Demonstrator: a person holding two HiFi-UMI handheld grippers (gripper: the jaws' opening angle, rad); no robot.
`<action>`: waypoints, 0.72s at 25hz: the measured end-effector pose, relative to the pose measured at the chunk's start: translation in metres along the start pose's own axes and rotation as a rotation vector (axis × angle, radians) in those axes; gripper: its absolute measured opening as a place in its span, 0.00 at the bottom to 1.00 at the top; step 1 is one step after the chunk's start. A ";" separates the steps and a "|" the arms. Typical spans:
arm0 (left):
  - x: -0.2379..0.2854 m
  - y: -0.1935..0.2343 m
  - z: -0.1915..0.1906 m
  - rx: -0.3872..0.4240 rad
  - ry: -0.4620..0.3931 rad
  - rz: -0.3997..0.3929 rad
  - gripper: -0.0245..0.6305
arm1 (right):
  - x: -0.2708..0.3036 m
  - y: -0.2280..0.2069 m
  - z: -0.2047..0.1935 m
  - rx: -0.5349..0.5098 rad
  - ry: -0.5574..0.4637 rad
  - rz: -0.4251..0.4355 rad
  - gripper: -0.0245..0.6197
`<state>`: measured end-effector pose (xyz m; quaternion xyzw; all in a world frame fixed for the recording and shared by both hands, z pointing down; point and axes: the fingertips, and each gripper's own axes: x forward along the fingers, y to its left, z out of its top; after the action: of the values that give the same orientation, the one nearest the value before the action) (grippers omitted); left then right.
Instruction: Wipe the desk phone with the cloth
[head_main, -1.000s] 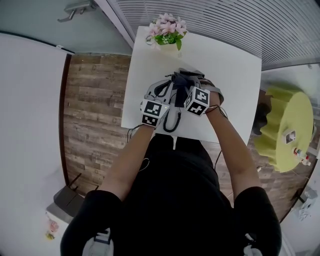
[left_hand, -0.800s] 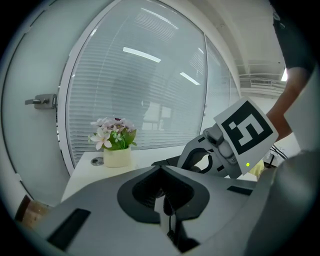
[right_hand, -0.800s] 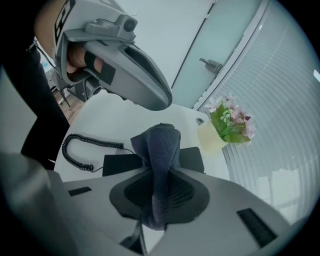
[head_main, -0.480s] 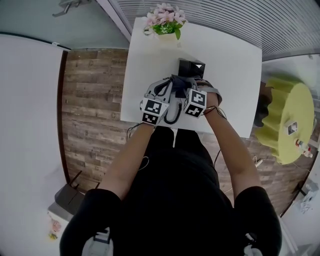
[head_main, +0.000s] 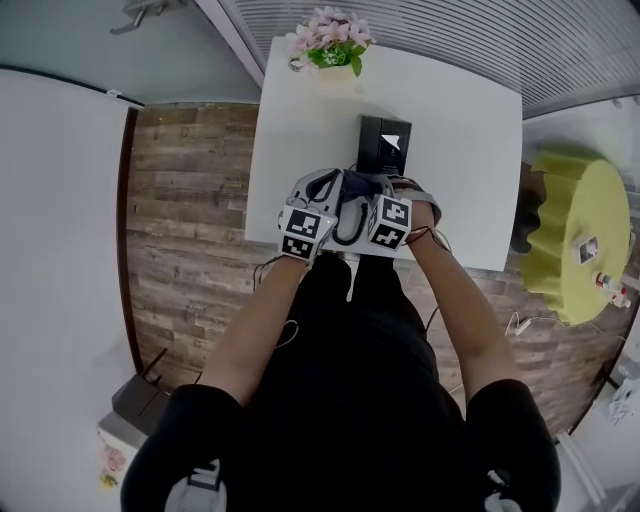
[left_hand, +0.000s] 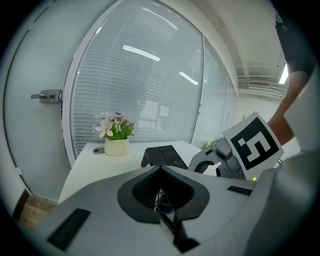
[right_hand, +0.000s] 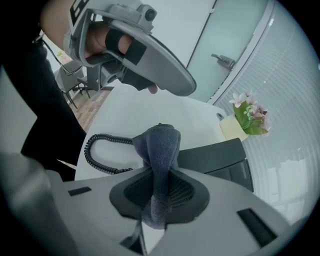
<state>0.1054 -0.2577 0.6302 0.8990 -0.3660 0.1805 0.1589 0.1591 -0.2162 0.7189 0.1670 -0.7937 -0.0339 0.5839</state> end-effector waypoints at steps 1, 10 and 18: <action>-0.003 0.001 0.004 0.005 -0.008 -0.001 0.05 | -0.004 0.000 0.001 0.025 -0.018 -0.008 0.14; -0.042 -0.015 0.064 0.065 -0.108 -0.065 0.05 | -0.107 -0.027 0.013 0.362 -0.301 -0.171 0.14; -0.087 -0.054 0.135 0.150 -0.207 -0.189 0.05 | -0.239 -0.057 0.039 0.565 -0.676 -0.361 0.14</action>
<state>0.1139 -0.2251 0.4636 0.9526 -0.2794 0.0979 0.0693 0.1981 -0.2028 0.4730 0.4341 -0.8757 0.0299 0.2094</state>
